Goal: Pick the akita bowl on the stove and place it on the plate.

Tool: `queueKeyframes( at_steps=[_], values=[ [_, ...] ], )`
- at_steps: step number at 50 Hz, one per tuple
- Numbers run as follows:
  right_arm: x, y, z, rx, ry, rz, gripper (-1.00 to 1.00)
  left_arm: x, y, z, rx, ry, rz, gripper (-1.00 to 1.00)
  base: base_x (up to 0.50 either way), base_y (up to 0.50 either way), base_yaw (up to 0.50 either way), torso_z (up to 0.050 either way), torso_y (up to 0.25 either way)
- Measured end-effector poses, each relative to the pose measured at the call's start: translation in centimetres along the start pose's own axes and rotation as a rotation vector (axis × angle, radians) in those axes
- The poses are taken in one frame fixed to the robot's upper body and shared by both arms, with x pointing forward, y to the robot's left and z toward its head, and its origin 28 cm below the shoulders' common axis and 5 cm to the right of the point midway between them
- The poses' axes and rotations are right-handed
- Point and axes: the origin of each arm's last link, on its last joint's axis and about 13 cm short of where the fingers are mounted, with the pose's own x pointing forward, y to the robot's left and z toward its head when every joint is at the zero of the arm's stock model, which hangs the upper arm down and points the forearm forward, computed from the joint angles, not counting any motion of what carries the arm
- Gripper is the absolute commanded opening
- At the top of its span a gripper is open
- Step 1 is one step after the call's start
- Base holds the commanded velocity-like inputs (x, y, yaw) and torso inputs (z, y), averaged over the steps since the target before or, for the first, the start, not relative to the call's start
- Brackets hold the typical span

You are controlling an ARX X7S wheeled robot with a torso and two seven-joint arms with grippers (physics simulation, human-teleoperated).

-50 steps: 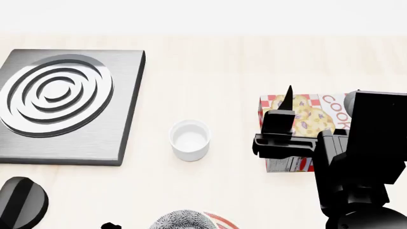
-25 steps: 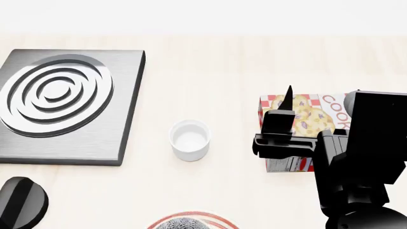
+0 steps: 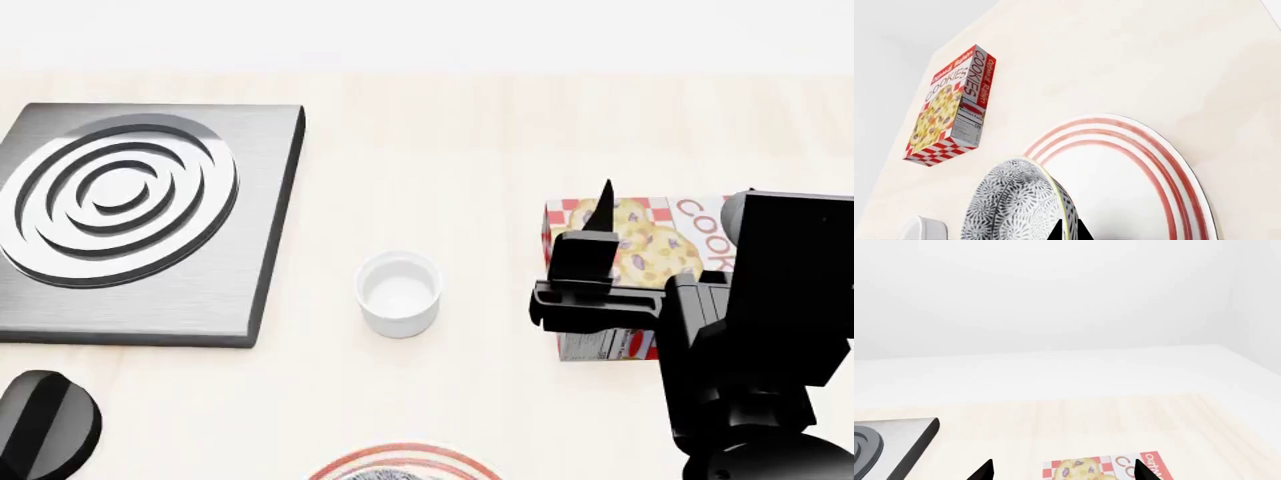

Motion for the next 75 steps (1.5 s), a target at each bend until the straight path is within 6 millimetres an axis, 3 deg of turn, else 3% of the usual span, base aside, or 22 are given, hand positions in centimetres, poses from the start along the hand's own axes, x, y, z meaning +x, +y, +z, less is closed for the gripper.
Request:
queueKeyframes(
  at_steps=[52,53,75],
  values=[
    [-0.1,0.0,0.2,0.000,0.000,0.000,1.00,0.6,-1.8,-0.9,-0.033,0.028,-0.019,-1.00,0.00,0.00,0.00,0.000,0.000],
    [-0.1,0.0,0.2,0.000,0.000,0.000,1.00,0.6,-1.8,-0.9,-0.032,0.029,-0.019,1.00,0.00,0.00,0.00,0.000,0.000],
    [-0.1,0.0,0.2,0.000,0.000,0.000,1.00,0.6,-1.8,-0.6,-0.028,0.026,0.015,1.00,0.00,0.00,0.00,0.000,0.000]
  ],
)
